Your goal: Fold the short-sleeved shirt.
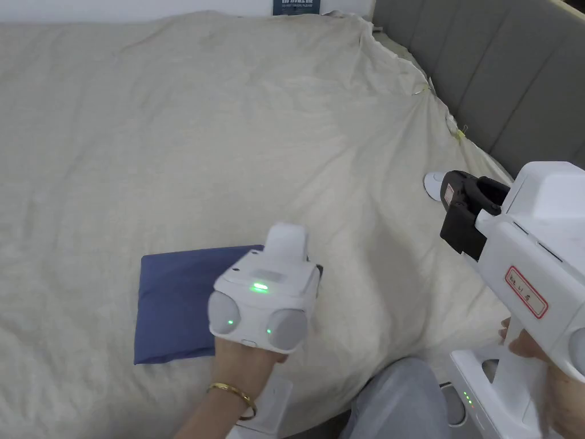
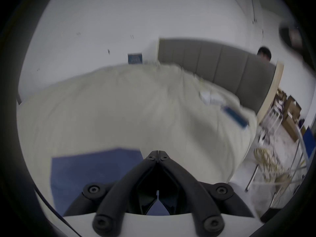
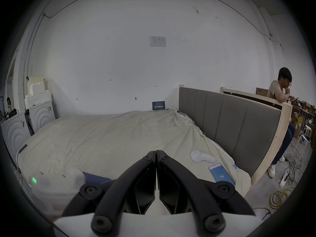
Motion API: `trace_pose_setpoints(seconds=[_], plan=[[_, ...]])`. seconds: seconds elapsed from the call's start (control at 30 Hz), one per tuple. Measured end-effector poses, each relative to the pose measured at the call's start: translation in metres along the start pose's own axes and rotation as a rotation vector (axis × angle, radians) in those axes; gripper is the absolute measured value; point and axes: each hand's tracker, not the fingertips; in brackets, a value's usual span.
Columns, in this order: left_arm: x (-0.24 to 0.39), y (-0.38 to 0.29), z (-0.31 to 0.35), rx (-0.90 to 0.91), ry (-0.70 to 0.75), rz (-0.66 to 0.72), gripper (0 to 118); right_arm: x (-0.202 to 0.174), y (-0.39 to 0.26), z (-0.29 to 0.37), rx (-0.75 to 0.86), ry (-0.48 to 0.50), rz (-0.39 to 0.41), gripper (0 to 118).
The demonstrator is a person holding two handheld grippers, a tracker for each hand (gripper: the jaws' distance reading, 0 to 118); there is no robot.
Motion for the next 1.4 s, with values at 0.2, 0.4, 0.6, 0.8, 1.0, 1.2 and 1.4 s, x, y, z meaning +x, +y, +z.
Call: trace_pose_setpoints(seconds=[0.2, 0.4, 0.6, 0.8, 1.0, 1.2, 1.4], plan=[[-0.067, 0.042, 0.070, 0.213, 0.147, 0.063, 0, -0.031, 0.011, -0.010, 0.056, 0.056, 0.007, 0], [-0.116, 0.035, 0.125, 0.275, 0.358, 0.098, 0, -0.095, 0.007, -0.043, 0.079, 0.181, -0.017, 0], [-0.137, 0.017, 0.156, 0.280, 0.439, 0.118, 0, -0.167, -0.039, -0.098, -0.075, 0.276, -0.042, 0], [-0.147, 0.007, 0.165, 0.265, 0.474, 0.152, 0, -0.210, -0.118, -0.136, -0.271, 0.225, 0.065, 0], [-0.156, 0.000, 0.164, 0.238, 0.495, 0.154, 0, -0.221, -0.167, -0.151, -0.384, 0.184, 0.094, 0], [-0.170, 0.002, 0.156, 0.206, 0.433, 0.220, 5, -0.224, -0.176, -0.152, -0.378, 0.169, 0.131, 0], [-0.232, 0.021, 0.126, 0.019, -0.036, 0.566, 97, -0.218, -0.172, -0.152, -0.398, 0.181, 0.091, 0]])
